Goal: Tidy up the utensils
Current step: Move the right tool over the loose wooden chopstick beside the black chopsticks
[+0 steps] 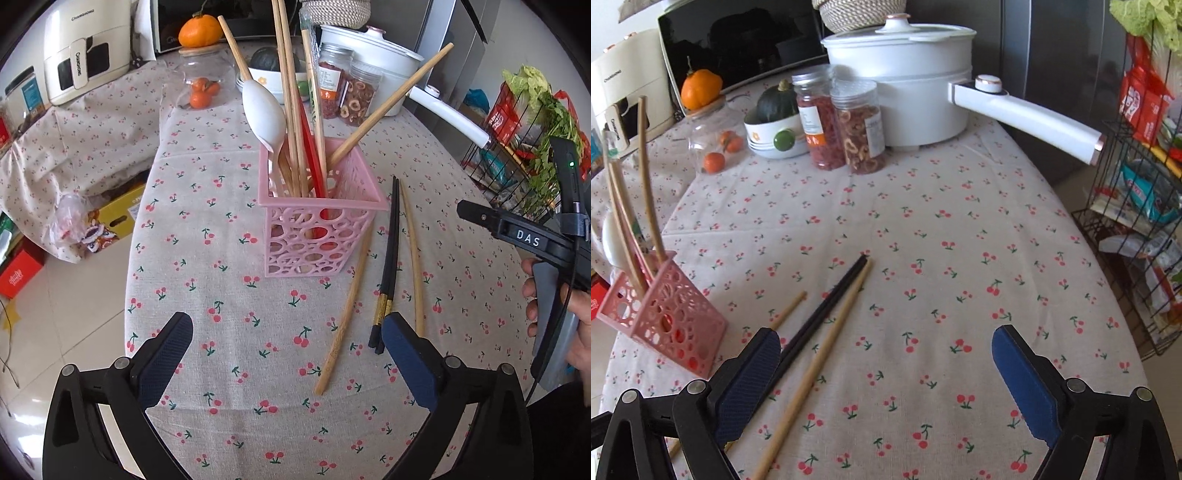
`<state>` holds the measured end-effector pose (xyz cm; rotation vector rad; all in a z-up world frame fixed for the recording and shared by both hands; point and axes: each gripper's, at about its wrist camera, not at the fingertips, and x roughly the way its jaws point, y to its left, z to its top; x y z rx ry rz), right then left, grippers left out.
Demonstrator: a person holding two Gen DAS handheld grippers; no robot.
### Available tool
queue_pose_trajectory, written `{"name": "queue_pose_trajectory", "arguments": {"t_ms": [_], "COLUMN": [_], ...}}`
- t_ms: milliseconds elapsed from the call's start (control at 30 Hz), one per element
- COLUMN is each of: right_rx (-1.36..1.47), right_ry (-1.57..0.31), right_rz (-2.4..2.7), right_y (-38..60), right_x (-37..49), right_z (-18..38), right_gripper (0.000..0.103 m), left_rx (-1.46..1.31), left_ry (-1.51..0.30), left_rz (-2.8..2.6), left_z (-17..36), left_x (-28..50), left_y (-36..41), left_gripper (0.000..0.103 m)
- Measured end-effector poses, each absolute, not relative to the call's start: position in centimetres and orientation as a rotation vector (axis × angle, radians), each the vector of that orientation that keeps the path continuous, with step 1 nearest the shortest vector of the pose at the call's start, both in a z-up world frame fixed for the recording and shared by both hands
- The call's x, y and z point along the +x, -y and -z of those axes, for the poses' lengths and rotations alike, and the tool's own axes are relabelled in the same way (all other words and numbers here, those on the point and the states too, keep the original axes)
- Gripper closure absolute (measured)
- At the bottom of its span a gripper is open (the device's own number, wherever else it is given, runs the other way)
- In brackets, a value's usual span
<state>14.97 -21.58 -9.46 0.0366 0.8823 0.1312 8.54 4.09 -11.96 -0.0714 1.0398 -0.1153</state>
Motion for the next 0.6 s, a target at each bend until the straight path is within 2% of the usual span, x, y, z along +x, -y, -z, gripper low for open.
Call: {"name": "queue_pose_trajectory", "arguments": {"t_ms": [467, 533, 600], "right_rx": [-0.055, -0.037, 0.046], "right_ry": [-1.084, -1.111, -1.145], "right_rz": [-0.071, -0.064, -0.062], "right_y": [19.6, 19.7, 20.4], "right_x": [19.6, 19.9, 20.2], "right_z": [16.4, 17.1, 17.6], "right_gripper": [0.007, 0.001, 0.001], "left_rx": [-0.105, -0.109, -0.114], "left_ry": [-0.988, -0.994, -1.001], "left_rz": [0.140, 0.145, 0.150], "left_z": [11.8, 11.8, 11.9], "left_x": [8.9, 8.8, 8.6], "left_y": [-3.8, -3.7, -3.7], "left_gripper": [0.000, 0.000, 0.000]}}
